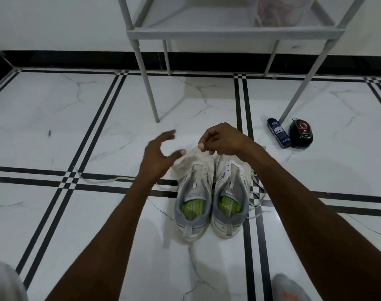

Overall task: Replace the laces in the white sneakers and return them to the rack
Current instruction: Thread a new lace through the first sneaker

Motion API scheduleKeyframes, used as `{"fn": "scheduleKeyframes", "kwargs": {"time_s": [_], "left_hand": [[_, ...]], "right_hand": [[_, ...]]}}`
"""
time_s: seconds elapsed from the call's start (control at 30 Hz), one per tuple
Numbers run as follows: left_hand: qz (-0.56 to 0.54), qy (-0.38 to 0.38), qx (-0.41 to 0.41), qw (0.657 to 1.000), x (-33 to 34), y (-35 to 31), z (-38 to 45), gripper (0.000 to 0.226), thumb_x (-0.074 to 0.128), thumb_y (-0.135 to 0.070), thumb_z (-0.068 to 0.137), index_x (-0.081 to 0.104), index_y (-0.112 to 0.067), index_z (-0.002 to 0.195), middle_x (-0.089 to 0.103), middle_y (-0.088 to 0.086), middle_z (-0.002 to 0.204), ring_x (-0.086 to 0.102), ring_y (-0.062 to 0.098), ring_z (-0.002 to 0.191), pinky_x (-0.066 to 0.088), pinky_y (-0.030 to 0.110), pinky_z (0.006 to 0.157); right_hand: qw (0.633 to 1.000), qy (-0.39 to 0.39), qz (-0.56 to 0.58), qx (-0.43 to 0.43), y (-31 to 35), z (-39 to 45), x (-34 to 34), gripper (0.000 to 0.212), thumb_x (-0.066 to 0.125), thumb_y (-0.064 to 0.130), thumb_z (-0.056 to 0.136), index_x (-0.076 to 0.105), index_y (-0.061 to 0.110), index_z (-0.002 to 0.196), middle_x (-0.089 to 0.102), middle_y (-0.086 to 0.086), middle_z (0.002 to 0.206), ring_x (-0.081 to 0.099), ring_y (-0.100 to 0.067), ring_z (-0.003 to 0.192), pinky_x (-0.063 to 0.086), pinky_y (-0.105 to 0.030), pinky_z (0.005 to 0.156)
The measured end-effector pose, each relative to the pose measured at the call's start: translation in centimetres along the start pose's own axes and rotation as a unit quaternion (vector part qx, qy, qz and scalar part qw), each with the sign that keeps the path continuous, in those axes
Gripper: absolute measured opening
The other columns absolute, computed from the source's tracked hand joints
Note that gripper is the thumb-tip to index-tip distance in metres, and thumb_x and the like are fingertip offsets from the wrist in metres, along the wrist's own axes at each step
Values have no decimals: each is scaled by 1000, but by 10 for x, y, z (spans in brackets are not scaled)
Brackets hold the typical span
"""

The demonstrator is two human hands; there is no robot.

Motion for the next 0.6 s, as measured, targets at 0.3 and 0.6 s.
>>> {"fn": "scheduleKeyframes", "kwargs": {"time_s": [0.3, 0.6], "left_hand": [[51, -67, -93, 992, -9, 25, 3, 12, 74, -35, 88, 80, -27, 81, 75, -14, 75, 71, 8, 82, 56, 35, 85], [42, 14, 16, 999, 14, 19, -1, 54, 86, -24, 80, 66, -18, 130, 63, -9, 126, 53, 4, 116, 36, 6, 96]], "right_hand": [[999, -17, -21, 24, -11, -2, -5, 14, 81, 23, 81, 76, 11, 86, 77, -1, 80, 67, -8, 67, 51, -27, 64], [998, -16, 42, 38, -15, -3, 12, 12, 76, -4, 82, 72, -7, 93, 74, -20, 82, 76, -29, 80, 63, -30, 72]]}}
Point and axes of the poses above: each hand's wrist, its own z-axis towards the middle knuckle, its own x-axis out of the palm, y = z × x, the point moved 2 cm from there along z, towards the middle knuckle
